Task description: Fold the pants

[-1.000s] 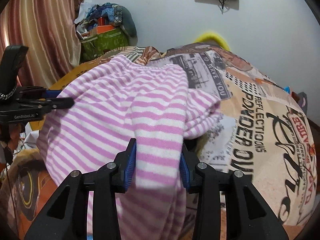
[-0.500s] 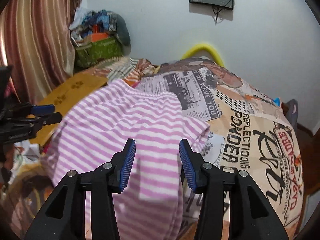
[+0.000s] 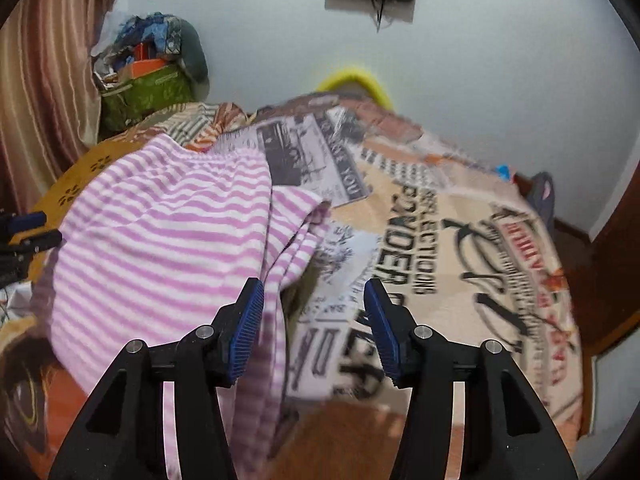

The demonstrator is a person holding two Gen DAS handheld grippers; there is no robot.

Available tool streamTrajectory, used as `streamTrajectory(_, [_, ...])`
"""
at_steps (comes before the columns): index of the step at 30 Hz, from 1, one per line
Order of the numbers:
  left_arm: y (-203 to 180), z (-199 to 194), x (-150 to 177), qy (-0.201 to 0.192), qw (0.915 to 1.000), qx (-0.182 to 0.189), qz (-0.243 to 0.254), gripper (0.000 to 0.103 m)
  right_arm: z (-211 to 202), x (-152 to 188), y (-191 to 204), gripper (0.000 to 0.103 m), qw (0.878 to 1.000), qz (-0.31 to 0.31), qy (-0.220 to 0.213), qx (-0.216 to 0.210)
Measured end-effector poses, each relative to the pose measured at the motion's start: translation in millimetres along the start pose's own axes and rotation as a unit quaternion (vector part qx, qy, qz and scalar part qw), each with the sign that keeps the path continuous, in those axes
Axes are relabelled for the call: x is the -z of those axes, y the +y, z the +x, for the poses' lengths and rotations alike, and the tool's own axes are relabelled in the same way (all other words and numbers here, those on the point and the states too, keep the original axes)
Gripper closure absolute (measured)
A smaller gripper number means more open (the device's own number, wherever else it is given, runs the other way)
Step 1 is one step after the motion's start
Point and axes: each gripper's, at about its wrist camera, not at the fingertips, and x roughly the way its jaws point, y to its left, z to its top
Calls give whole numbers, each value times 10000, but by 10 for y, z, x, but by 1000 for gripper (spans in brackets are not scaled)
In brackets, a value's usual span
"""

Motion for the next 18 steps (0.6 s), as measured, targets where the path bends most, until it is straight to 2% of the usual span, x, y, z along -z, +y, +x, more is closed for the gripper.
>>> streamTrajectory(7, [-33, -991, 99, -595, 9974, 292, -278, 52, -1045, 77, 116, 54, 9967, 17, -756, -300])
streamTrajectory(10, [-47, -1505, 161, -931, 9936, 461, -436, 52, -1510, 99, 233, 54, 9932, -8, -1098, -399])
streamTrajectory(18, [-111, -2680, 432, -1703, 9824, 589, -482, 52, -2603, 223, 495, 54, 9786, 34, -1948, -659])
